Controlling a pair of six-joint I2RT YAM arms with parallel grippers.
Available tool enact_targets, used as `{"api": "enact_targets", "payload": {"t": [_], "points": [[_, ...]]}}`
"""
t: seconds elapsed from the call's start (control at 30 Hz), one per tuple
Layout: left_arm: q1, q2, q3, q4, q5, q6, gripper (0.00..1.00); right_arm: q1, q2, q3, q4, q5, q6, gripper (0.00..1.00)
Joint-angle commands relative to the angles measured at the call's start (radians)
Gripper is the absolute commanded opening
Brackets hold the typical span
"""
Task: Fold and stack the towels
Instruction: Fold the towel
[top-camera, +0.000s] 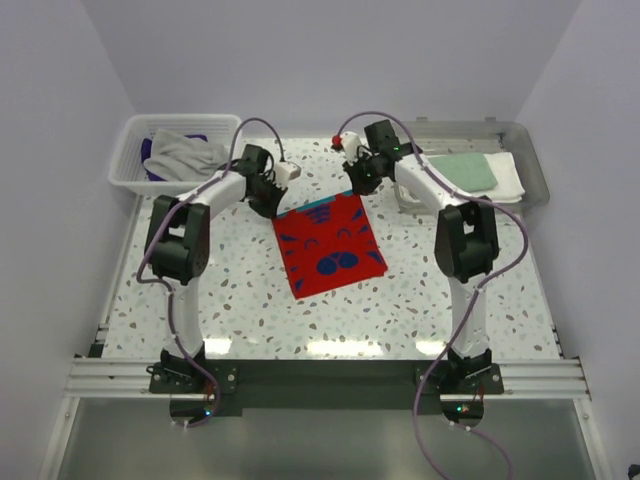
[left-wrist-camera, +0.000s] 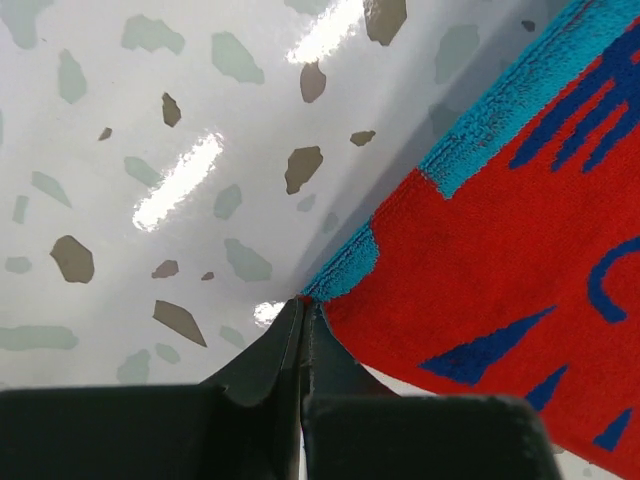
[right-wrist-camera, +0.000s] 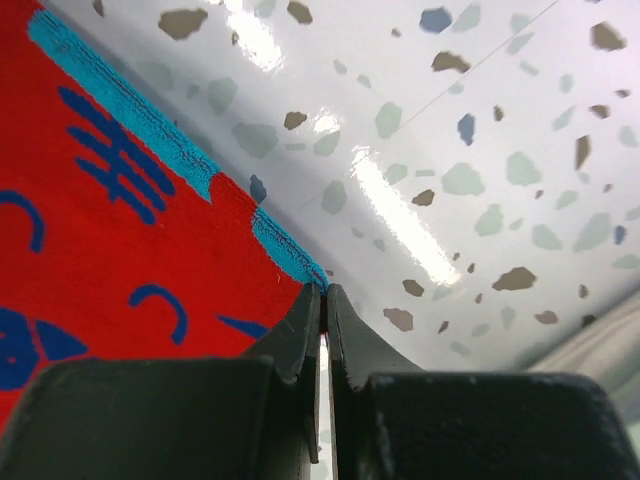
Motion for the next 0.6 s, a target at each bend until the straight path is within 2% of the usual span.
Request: {"api": "enact_targets", "payload": {"t": [0.0, 0.37, 0.57], "points": [[0.013, -0.113, -0.048, 0.087, -0.044, -0.020, 0.00, -0.003, -0.136, -0.042, 0.095, 0.075, 0.035, 0.00], [0.000, -0.391, -0.295, 0.183, -0.027, -0.146, 0.00, -0.004, -0.292, -0.289, 0.169, 0.183, 0.043, 0.00], [-0.032, -0.494, -0.388, 0.180, -0.032, -0.222, 0.00, -0.003, -0.335, -0.341, 0.193, 0.209, 0.048, 0.00]]}}
